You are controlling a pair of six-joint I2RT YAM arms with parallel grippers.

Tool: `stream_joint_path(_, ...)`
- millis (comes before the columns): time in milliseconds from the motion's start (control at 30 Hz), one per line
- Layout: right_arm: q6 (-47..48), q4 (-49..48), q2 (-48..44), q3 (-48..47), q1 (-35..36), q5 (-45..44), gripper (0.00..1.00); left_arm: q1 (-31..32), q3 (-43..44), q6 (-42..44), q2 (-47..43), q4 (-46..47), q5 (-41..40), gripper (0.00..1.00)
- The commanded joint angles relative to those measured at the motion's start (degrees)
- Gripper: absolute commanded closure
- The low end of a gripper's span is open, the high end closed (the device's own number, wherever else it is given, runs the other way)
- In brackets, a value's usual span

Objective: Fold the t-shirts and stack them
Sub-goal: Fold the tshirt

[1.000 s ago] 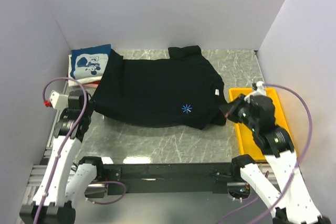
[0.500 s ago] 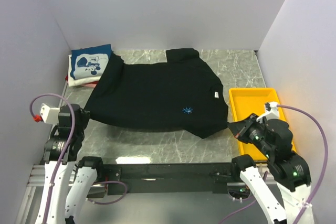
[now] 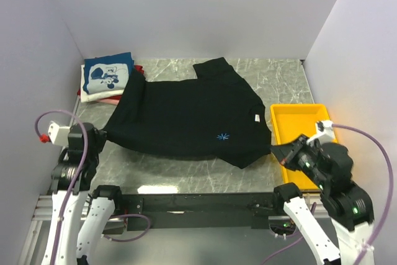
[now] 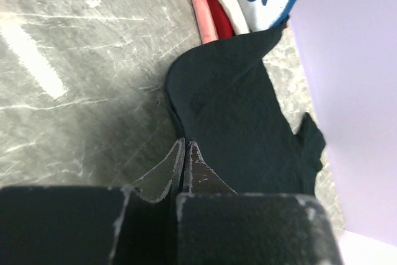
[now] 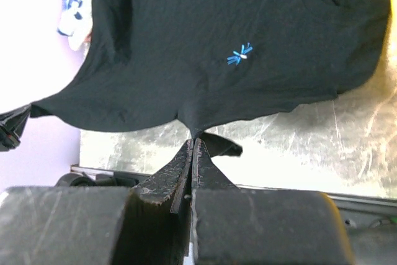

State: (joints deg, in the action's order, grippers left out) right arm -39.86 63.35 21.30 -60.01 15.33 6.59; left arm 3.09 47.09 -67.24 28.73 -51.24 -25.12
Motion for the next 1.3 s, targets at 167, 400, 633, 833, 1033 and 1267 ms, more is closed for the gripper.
stream_joint_path(167, 2.3, -19.1, 21.0, 2.4, -0.4, -1.7, 1.0, 0.1, -3.8, 2.6, 17.0, 15.2, 0.9, 0.99)
stream_joint_path(400, 2.5, -29.3, 40.1, -1.9, -1.4, -3.3, 1.0, 0.1, -0.9, 2.7, 36.6, 23.6, 0.6, 0.99)
stream_joint_path(633, 2.7, -35.9, 57.7, -7.8, -5.2, 1.8, 1.0, 0.1, 7.4, 2.3, 49.8, 23.6, -0.4, 0.98)
stream_joint_path(833, 2.8, -37.6, 65.6, -12.4, -8.2, 4.4, 1.0, -0.8, 8.4, 1.9, 52.3, 23.6, -2.0, 0.96)
stream_joint_path(1033, 3.0, -38.9, 68.8, -12.9, -9.7, 6.0, 1.0, -2.6, 8.2, 2.9, 54.1, 25.1, -0.9, 0.96)
stream_joint_path(1267, 2.9, -39.9, 66.7, -9.9, -12.3, 5.4, 1.0, -2.9, 7.8, 3.2, 54.9, 26.5, 0.4, 0.96)
